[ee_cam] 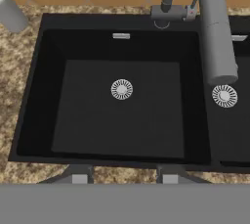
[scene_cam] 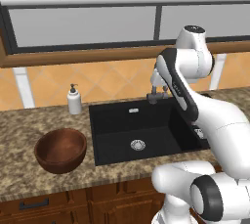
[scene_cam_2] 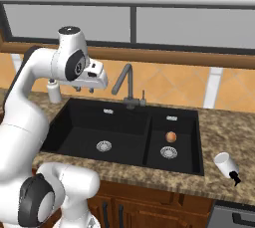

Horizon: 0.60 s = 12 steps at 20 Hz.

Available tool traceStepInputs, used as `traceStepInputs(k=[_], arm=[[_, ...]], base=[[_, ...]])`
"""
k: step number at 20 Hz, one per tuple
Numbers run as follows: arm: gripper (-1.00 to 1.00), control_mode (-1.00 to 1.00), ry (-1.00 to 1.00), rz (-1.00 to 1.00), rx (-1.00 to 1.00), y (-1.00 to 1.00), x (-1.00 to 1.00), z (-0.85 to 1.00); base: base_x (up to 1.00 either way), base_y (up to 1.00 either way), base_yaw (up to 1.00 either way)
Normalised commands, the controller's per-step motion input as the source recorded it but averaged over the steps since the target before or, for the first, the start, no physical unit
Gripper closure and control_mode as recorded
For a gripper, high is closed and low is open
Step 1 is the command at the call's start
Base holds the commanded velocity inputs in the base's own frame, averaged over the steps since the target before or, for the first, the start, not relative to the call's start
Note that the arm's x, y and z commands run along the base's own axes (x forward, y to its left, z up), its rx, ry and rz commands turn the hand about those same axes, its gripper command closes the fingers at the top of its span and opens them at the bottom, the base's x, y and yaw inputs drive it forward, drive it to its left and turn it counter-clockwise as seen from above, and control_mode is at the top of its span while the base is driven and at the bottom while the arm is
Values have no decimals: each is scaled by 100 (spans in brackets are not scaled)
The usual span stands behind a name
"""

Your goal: Pick the onion from the sink and place it in the bowl. Then pick the bowl and place it in the microwave. Then close the microwave door and press the start button.

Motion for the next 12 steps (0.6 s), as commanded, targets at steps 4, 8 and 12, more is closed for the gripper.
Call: traceStepInputs(k=[4, 8, 12], arm=[[-100, -100, -11, -3, 0, -17, -43, -2], [-100, -100, -10, -17, 6, -86, -58, -29], [-100, -100, -6, -20, 14, -100, -51, -73]], base=[[0, 0, 0], [0, 0, 0], [0, 0, 0]])
